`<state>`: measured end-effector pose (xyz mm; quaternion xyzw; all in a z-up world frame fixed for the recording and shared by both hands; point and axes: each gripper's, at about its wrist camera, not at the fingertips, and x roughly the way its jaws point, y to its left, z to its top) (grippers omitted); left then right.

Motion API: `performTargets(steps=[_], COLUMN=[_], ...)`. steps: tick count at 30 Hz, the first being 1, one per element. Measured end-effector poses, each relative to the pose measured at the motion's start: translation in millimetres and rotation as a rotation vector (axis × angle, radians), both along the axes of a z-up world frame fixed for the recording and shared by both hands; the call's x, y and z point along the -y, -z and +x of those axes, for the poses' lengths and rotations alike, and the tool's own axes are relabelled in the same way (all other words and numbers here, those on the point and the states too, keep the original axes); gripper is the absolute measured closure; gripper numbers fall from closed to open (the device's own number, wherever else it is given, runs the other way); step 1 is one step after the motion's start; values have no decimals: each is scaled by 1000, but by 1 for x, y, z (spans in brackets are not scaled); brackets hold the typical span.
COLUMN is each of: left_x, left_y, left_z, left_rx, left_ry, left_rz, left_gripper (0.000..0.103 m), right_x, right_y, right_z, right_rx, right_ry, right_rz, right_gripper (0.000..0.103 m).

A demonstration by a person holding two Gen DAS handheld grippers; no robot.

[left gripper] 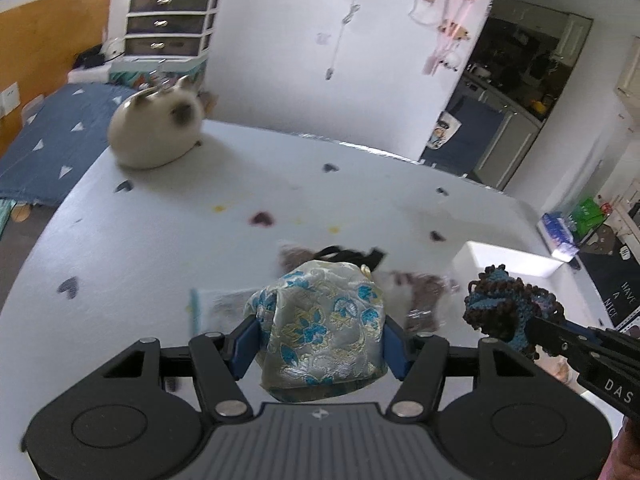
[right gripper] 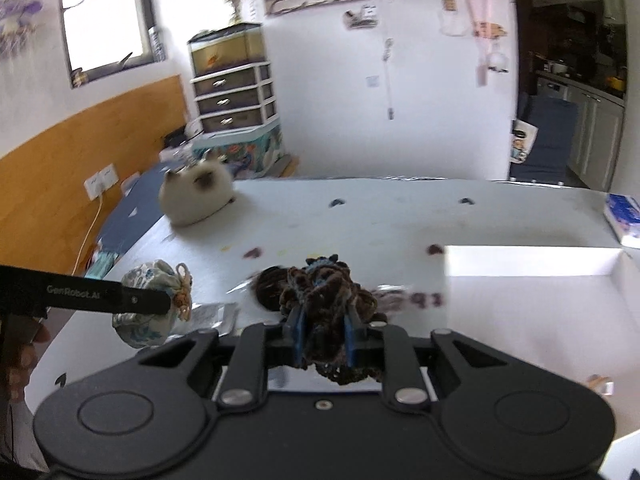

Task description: Organize soft objects

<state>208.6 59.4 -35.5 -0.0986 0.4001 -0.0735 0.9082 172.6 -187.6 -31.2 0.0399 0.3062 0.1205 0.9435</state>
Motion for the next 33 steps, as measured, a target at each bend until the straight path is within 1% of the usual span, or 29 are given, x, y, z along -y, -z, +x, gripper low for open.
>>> performTargets(steps=[3, 10, 21, 28, 33], left_x=[26, 97, 200, 262, 309], left_y=[-5, -11, -17, -9, 5], left_z=[2, 8, 15, 21, 26], left_rx=[10, 20, 45, 26, -20], left_ry=[9, 24, 57, 130, 220], left_rz=[-4, -14, -33, -106, -174], left_gripper=[40, 40, 40, 40, 40], right_x=[28, 96, 195, 255, 296], right_y=[-5, -12, -13, -10, -6], right_z=[2, 7, 15, 8, 1], right_rx=[6, 13, 22, 9, -2], right_ry=[15, 10, 25, 76, 143], right_rz=[9, 13, 22, 12, 6], right_gripper=[83, 83, 83, 83, 83])
